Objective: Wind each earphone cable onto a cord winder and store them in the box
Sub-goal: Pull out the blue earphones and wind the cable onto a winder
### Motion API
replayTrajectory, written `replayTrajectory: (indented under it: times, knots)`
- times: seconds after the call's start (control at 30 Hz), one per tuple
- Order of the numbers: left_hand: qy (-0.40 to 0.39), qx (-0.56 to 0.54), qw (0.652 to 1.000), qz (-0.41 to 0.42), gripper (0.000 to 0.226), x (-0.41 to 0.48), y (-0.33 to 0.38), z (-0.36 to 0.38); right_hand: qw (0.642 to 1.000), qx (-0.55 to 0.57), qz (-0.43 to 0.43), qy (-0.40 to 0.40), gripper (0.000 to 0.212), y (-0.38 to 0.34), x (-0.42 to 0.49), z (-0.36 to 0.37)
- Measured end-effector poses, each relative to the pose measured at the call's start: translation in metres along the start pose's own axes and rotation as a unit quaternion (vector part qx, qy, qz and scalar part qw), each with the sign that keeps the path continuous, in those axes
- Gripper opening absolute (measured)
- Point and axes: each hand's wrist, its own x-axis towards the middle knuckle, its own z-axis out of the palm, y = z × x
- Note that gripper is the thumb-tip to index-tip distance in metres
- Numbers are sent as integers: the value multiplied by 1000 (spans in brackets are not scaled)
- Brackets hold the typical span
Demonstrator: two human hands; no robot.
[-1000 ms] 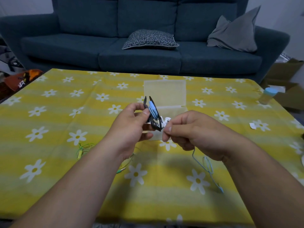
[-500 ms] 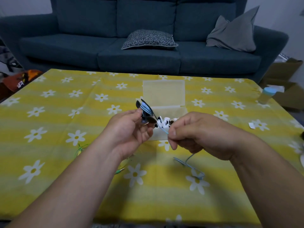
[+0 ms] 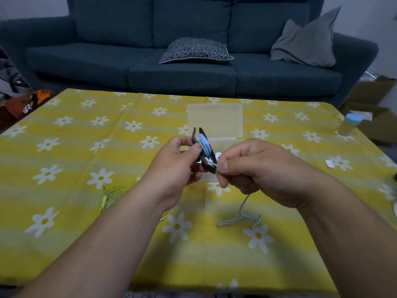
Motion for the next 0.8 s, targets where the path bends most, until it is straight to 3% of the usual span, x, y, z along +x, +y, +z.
replayTrajectory:
  times: [0.23, 0.47, 0.8]
  knots:
    - [-34, 133, 988, 67, 9, -1, -6, 1, 974, 100, -32, 200, 38, 2, 7, -9]
    - [-77, 244, 961, 108, 11, -2, -12, -1, 963, 107, -54, 242, 33, 4, 10, -15]
    - [-167, 174, 964, 115, 18, -12, -7, 6, 947, 23, -5, 320, 41, 25, 18, -23]
